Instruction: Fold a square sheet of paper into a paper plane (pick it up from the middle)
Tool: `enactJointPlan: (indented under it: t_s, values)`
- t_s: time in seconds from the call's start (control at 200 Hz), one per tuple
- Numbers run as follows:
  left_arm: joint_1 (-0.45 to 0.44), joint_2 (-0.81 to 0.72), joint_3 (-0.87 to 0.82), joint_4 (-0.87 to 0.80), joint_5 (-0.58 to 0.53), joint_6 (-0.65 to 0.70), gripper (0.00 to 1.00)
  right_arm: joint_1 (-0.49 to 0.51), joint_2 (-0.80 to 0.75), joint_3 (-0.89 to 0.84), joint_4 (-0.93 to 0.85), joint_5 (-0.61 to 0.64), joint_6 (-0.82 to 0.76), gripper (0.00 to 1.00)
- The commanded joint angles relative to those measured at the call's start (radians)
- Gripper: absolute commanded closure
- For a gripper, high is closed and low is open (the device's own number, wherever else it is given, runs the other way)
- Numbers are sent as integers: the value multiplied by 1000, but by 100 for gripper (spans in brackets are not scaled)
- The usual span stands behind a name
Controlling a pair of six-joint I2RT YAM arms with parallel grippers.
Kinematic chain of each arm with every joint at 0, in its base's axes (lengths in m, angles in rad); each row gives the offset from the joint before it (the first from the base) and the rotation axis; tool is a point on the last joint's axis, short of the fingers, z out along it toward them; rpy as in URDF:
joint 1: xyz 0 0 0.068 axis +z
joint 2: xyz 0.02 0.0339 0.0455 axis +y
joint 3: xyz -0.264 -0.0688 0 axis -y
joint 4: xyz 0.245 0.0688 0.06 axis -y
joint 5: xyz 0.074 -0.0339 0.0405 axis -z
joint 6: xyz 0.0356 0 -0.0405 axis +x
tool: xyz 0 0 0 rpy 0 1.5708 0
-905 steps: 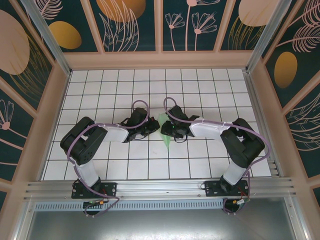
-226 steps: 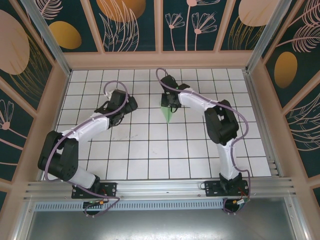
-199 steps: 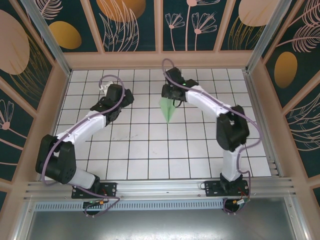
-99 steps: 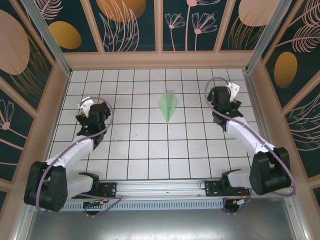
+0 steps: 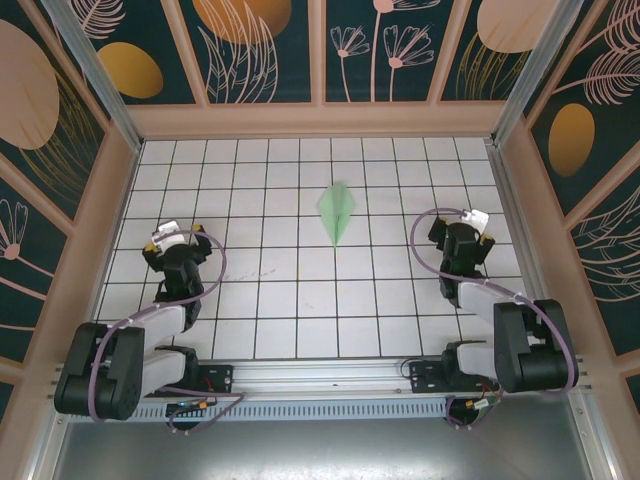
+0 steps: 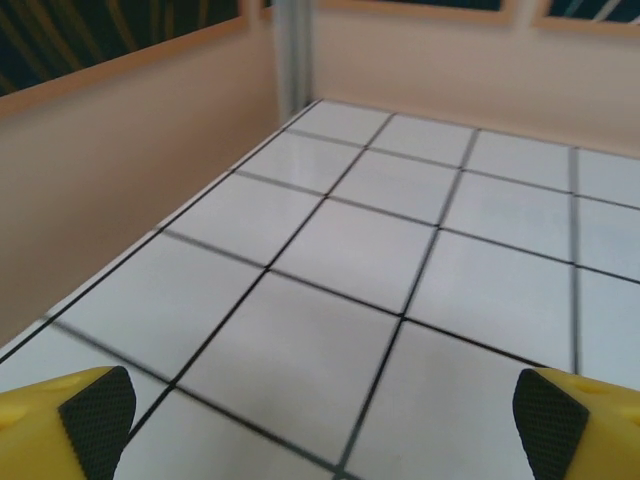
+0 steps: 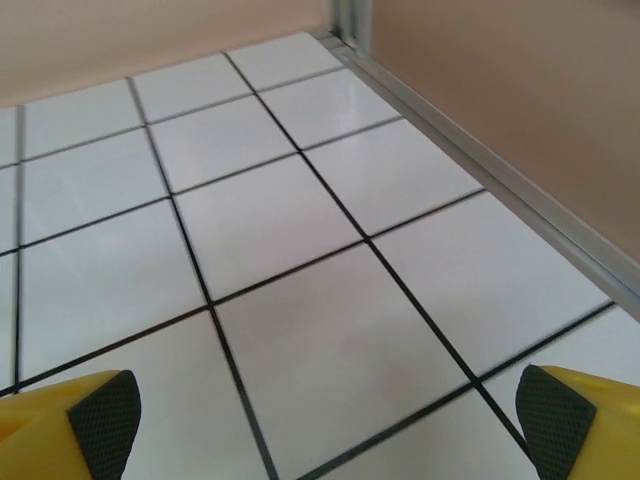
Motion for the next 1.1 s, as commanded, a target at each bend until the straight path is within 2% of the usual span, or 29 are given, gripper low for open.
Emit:
enactJointPlan:
  t_s: [0.0,0.245,0.4,0.545,0.656,0.721,1.096]
  values:
    - [10,48,-21,262,165,93,1,-28,17,-38,263,-144,-81,1]
    - [28,176,-16,451,262,147,1,-44,105,-59,414,-255,-138,1]
    - [65,261,-8,507,310,120,1,-92,171,-67,508,-352,-118,1]
    - [75,323,3,542,335,120,1,-96,253,-58,565,-395,-120,1]
    - [77,320,11,513,332,118,1,-107,270,-80,612,-398,-122,1]
    - [79,325,55,438,272,90,1,-107,272,-82,615,-399,-121,1]
    - [86,323,52,442,278,86,1,-108,273,-81,613,-398,-120,1]
